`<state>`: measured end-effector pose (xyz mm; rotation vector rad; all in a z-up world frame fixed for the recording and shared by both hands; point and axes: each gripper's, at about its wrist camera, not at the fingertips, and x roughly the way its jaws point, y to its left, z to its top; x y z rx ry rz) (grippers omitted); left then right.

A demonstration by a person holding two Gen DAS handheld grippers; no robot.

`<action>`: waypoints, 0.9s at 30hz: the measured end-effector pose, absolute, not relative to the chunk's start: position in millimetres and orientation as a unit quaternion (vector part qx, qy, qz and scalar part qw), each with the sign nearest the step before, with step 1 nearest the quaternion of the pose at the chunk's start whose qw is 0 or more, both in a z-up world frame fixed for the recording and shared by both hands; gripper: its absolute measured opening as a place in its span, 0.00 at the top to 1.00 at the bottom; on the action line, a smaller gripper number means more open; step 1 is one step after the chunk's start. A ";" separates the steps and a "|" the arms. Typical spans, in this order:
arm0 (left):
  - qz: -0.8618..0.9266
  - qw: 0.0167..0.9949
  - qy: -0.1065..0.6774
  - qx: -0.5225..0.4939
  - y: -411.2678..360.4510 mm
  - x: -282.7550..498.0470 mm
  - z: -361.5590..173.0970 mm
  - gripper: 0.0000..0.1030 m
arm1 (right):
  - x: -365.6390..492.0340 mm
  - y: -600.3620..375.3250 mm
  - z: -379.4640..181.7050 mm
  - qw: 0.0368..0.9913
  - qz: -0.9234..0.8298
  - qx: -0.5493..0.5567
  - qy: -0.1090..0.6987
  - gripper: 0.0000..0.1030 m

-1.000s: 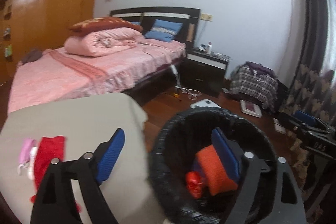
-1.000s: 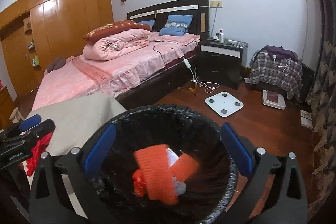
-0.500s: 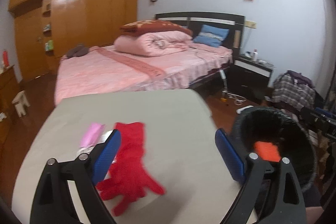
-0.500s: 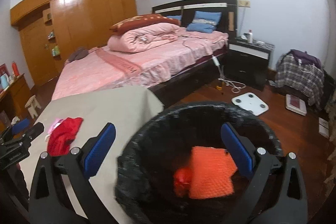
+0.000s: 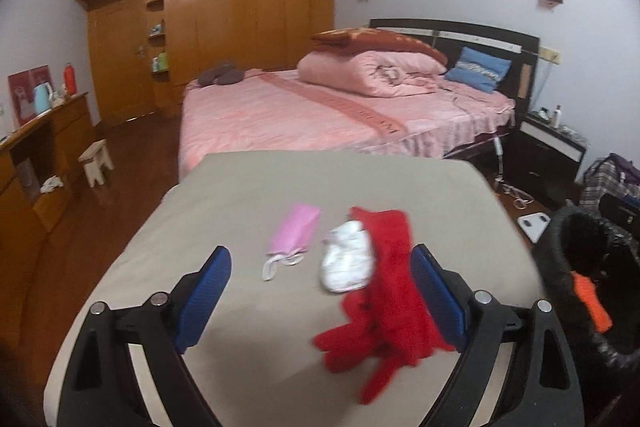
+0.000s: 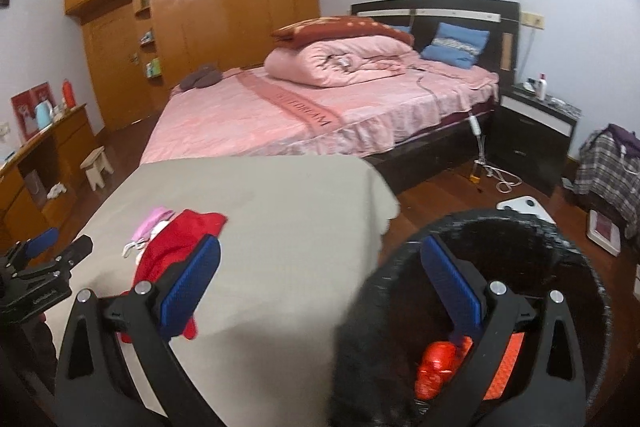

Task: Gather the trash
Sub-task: 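Grasp the white crumpled plastic on the table with the left tool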

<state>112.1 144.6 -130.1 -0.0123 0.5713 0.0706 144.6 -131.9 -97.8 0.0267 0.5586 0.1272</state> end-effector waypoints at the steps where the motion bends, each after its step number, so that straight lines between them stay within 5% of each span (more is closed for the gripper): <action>1: 0.039 0.958 0.285 -0.005 148.3 113.1 -133.1 0.14 | 147.8 -126.1 -99.9 0.958 0.067 0.011 0.277 0.05; 15: 0.022 0.945 0.326 -0.026 151.1 164.0 -173.9 0.17 | 189.5 -76.0 -131.2 0.948 0.089 -0.010 0.305 0.05; 22: -0.006 0.937 0.348 -0.029 138.2 201.1 -190.5 0.34 | 196.9 -81.3 -140.1 0.946 0.081 -0.009 0.313 0.05; 27: -0.044 0.924 0.377 -0.047 135.2 214.0 -203.7 0.62 | 199.4 -86.4 -143.8 0.945 0.078 -0.006 0.318 0.05</action>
